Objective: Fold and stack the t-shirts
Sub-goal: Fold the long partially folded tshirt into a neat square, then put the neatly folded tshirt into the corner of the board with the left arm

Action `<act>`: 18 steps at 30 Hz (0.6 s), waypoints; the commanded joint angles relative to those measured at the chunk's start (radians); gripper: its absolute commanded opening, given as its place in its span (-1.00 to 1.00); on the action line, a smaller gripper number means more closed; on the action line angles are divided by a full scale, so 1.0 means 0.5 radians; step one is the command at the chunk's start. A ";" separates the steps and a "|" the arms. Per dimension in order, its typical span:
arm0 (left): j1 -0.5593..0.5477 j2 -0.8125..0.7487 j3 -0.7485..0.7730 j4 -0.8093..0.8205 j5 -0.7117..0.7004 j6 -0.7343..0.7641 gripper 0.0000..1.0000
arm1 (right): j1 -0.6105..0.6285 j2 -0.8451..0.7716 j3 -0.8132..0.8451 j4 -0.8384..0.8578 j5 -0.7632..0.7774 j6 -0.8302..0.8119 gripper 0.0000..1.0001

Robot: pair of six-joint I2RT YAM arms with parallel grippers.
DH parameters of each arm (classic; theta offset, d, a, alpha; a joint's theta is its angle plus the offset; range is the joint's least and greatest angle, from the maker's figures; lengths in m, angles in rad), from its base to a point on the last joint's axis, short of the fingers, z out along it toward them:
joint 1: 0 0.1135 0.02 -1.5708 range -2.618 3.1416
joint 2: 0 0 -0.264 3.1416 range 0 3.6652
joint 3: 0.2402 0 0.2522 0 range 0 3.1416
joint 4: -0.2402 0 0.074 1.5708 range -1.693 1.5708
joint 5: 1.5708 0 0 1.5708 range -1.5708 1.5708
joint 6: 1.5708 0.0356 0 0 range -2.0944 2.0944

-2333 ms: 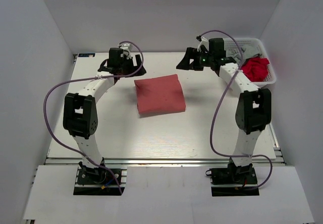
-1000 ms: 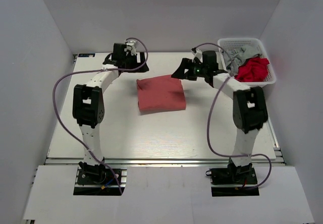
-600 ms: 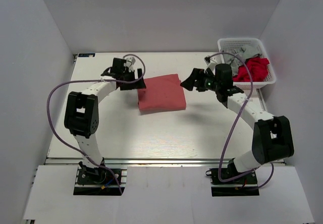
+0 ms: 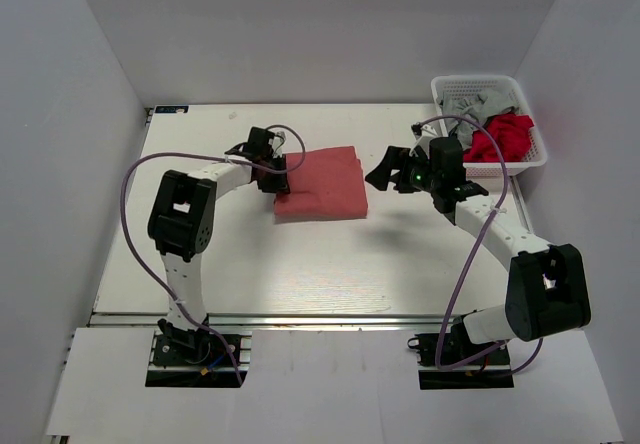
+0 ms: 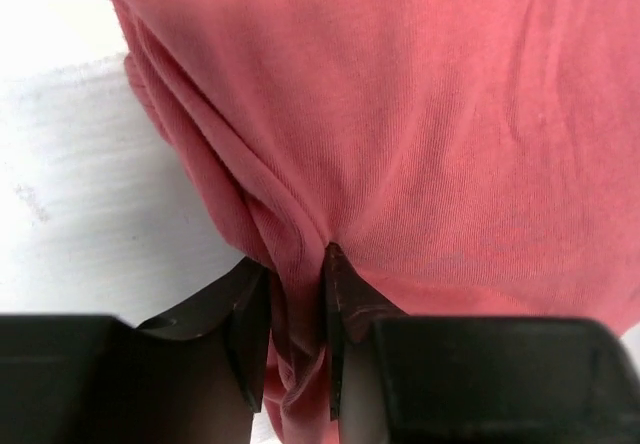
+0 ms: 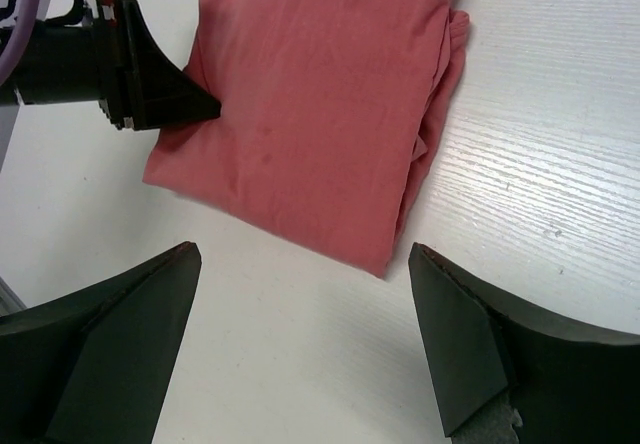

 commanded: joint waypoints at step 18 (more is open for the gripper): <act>0.369 0.315 1.081 -0.470 -1.206 0.966 -1.00 | -0.012 0.200 0.144 -0.122 0.071 -0.150 0.81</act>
